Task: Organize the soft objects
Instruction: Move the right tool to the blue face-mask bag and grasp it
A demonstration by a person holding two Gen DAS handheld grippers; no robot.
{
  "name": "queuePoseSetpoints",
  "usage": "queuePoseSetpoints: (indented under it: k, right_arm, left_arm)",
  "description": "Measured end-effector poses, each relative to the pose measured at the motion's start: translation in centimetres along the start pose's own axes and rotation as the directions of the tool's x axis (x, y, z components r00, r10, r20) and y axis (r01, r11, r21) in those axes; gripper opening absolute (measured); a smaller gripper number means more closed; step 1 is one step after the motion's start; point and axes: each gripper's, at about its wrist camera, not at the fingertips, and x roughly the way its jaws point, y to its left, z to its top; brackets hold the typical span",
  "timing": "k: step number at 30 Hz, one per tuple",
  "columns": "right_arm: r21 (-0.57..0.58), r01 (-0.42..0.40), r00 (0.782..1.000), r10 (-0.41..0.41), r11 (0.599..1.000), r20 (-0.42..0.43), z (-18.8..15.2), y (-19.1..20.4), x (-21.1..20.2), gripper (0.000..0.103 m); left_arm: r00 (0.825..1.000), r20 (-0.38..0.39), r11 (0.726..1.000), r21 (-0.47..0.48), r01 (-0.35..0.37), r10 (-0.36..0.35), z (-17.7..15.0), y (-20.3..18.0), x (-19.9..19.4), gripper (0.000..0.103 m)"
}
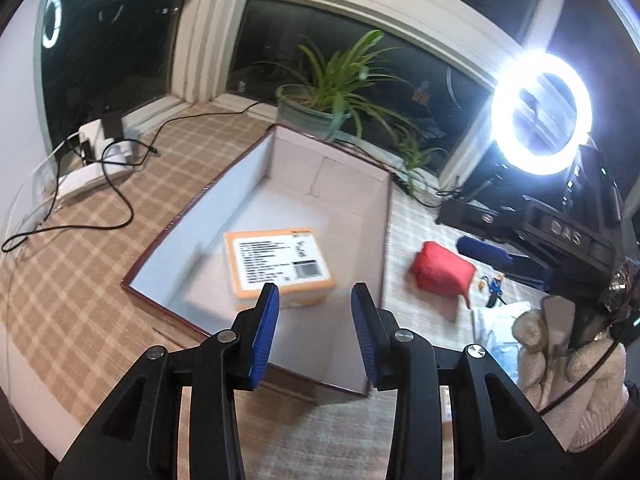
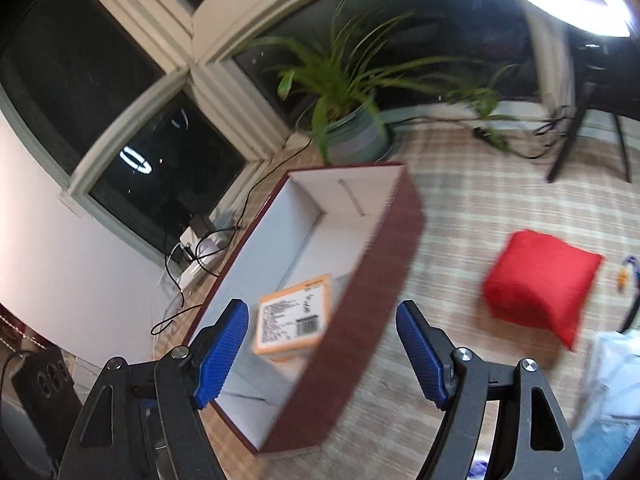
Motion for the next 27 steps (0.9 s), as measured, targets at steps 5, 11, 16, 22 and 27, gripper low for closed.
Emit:
queuePoseSetpoints:
  k: [5,11,16,22,27]
  right_arm:
    - [0.035,0.006,0.998,-0.008,0.999,0.065,-2.1,-3.6,-5.3,0.081]
    - [0.109,0.059,0.993,-0.069,0.992,0.092,-4.1,-9.0,-10.7,0.089]
    - [0.190,0.100,0.989,-0.119,0.977,0.091,-5.5,-13.4,-14.5,0.089]
    - [0.238,0.156,0.983,-0.174,0.958,0.056,-8.5,-17.3,-17.4,0.089]
    - [0.312,0.132,0.988,-0.150,0.941,0.033,-11.2,-20.3,-18.3,0.089]
  left_arm:
    - [0.999,0.007,0.999,0.010,0.037,-0.037,-0.5,-1.8,-0.6,0.047]
    - [0.996,-0.003,0.995,0.045,0.095,-0.095,-1.3,-4.8,-0.6,0.059]
    - [0.989,-0.053,0.988,0.064,0.141,-0.137,-3.0,-7.9,0.5,0.059]
    - [0.977,-0.112,0.976,0.099,0.193,-0.181,-4.9,-11.5,1.8,0.059]
    - [0.954,-0.189,0.954,0.147,0.260,-0.231,-6.9,-14.8,3.2,0.059]
